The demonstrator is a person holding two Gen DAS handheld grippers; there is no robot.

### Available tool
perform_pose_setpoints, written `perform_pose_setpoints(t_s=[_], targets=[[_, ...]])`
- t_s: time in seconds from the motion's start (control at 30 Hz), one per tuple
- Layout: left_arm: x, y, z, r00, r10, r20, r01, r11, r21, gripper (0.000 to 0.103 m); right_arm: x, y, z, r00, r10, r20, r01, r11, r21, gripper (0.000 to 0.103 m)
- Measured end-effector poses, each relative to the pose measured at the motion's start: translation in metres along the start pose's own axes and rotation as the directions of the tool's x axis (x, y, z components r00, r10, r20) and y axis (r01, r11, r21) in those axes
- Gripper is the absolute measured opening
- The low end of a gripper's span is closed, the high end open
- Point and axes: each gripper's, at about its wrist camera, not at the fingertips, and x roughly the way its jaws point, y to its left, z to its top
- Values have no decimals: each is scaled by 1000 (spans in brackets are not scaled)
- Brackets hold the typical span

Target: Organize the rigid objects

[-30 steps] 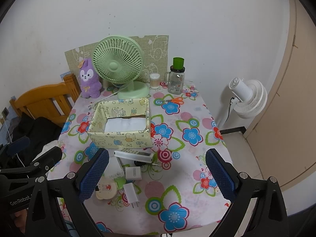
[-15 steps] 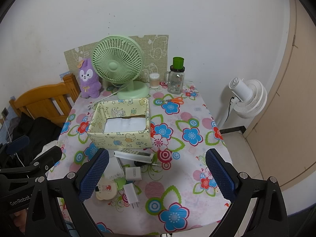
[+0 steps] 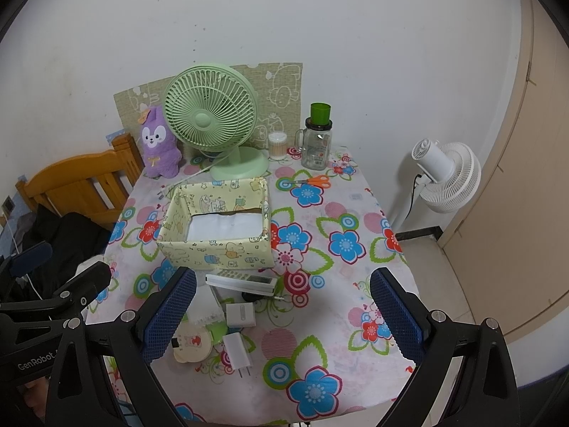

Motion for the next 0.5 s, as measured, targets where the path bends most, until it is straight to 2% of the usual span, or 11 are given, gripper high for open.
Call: perform_pose_setpoints(t_s=[0.23,0.5], targets=[[4,-1,0,1000,-7,-14,7,1000,-6,99,5,2,0,1000,2,-13,-2,1000,-4,99],[23,4,-8,998,-28,-55,28,1000,8,99,24,10,-3,998,12,-66,-13,1000,-16,99]])
